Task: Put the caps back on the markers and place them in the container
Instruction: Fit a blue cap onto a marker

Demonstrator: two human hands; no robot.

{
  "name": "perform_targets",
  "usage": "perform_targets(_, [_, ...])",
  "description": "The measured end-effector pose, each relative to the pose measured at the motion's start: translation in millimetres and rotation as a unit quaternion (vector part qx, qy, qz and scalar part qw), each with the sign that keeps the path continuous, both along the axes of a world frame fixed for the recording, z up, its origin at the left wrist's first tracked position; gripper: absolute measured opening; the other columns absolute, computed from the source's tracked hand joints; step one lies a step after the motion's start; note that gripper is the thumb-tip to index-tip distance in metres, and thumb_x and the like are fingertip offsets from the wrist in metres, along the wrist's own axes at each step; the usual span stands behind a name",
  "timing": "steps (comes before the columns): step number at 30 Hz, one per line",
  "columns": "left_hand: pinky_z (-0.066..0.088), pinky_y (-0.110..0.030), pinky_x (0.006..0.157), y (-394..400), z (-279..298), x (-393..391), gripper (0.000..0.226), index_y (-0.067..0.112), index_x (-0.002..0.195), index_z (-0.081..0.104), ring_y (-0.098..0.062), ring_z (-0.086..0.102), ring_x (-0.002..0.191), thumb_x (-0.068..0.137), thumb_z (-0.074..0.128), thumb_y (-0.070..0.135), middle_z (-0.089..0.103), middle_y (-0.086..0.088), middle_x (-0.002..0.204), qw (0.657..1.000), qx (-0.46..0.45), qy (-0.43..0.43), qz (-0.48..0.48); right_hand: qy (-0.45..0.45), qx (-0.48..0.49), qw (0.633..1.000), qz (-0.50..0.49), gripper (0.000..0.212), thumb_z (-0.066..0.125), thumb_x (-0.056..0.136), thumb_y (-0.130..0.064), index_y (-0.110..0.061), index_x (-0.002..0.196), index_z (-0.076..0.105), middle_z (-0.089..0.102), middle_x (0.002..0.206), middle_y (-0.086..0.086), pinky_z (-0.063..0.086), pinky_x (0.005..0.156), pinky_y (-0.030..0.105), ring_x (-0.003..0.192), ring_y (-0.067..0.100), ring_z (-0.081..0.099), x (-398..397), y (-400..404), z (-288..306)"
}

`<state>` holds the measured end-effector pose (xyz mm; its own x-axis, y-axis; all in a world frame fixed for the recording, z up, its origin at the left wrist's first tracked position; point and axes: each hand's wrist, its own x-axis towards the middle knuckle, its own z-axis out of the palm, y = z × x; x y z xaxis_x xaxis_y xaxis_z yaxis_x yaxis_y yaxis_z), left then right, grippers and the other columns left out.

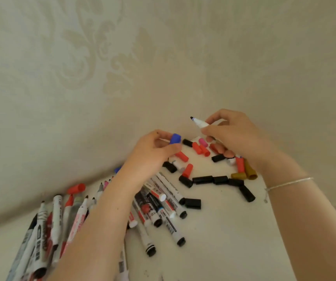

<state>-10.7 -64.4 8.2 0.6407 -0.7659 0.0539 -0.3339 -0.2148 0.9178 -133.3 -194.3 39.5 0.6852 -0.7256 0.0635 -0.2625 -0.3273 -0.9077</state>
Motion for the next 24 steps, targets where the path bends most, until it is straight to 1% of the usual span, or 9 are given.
perform_targets(3, [0.049,-0.038,0.099,14,1,14,0.02,0.029,0.1,0.069,-0.011,0.069,0.096,0.083,0.073,0.02,0.075,0.007,0.095,0.998,-0.018,0.062,0.005,-0.013,0.008,0.997,0.073,0.012,0.065,0.084,-0.014,-0.018,0.096,0.066,0.066,0.069,0.009,0.032,0.038,0.021,0.044,0.013,0.045,-10,5,10])
perform_targets(8, [0.048,-0.04,0.1,26,13,21,0.024,0.04,0.088,0.072,-0.007,0.066,0.099,0.074,0.08,0.022,0.073,0.017,0.098,0.999,-0.022,0.022,0.038,0.004,-0.019,0.984,0.177,0.015,0.069,0.08,-0.01,-0.02,0.091,0.072,0.066,0.067,0.008,0.032,0.04,0.024,0.045,0.017,0.042,-21,18,25])
perform_targets(11, [0.047,-0.032,0.093,28,19,16,0.024,0.038,0.093,0.073,0.003,0.066,0.09,0.077,0.078,0.021,0.072,0.022,0.093,1.0,-0.012,-0.013,0.014,0.018,-0.036,0.981,0.189,0.015,0.07,0.08,-0.009,-0.02,0.089,0.073,0.067,0.069,0.012,0.031,0.039,0.023,0.044,0.017,0.041,-19,20,26])
perform_targets(13, [0.047,-0.029,0.09,27,22,12,0.025,0.037,0.093,0.072,0.007,0.066,0.085,0.078,0.077,0.018,0.072,0.023,0.091,1.0,-0.008,-0.027,0.005,0.027,-0.045,0.981,0.186,0.015,0.071,0.079,-0.009,-0.022,0.087,0.073,0.066,0.073,0.02,0.032,0.039,0.023,0.045,0.019,0.041,-19,20,25])
perform_targets(16, [0.048,-0.038,0.098,25,23,9,0.027,0.036,0.093,0.073,-0.002,0.068,0.09,0.077,0.078,0.015,0.073,0.018,0.093,0.999,-0.003,-0.035,0.006,0.057,-0.06,0.98,0.182,0.015,0.07,0.079,-0.01,-0.023,0.086,0.074,0.065,0.077,0.025,0.033,0.038,0.022,0.049,0.021,0.043,-17,18,24])
perform_targets(19, [0.049,-0.036,0.097,24,22,9,0.03,0.039,0.09,0.072,0.0,0.069,0.087,0.078,0.077,0.012,0.074,0.019,0.091,0.999,0.001,-0.052,-0.01,0.076,-0.069,0.978,0.181,0.012,0.071,0.079,-0.013,-0.023,0.085,0.074,0.067,0.067,0.014,0.033,0.038,0.022,0.05,0.021,0.046,-15,19,21])
perform_targets(21, [0.049,-0.028,0.093,25,22,9,0.031,0.039,0.091,0.072,0.003,0.068,0.085,0.079,0.075,0.01,0.073,0.02,0.089,0.996,0.014,-0.077,-0.037,0.089,-0.085,0.975,0.183,0.009,0.071,0.081,-0.017,-0.023,0.086,0.073,0.064,0.054,-0.003,0.035,0.038,0.02,0.044,0.012,0.048,-15,21,20])
perform_targets(22, [0.049,-0.025,0.092,25,22,8,0.031,0.037,0.092,0.072,0.003,0.068,0.085,0.08,0.074,0.008,0.073,0.02,0.089,0.994,0.023,-0.095,-0.055,0.097,-0.093,0.973,0.185,0.008,0.071,0.081,-0.018,-0.025,0.086,0.072,0.063,0.052,-0.006,0.035,0.037,0.018,0.04,0.007,0.047,-14,22,19])
perform_targets(24, [0.051,-0.026,0.089,26,23,6,0.032,0.038,0.092,0.072,-0.002,0.069,0.084,0.081,0.073,0.008,0.074,0.018,0.088,0.986,0.046,-0.134,-0.086,0.106,-0.108,0.97,0.189,0.011,0.073,0.079,-0.018,-0.026,0.087,0.073,0.066,0.057,-0.006,0.036,0.037,0.016,0.039,0.003,0.049,-12,24,17])
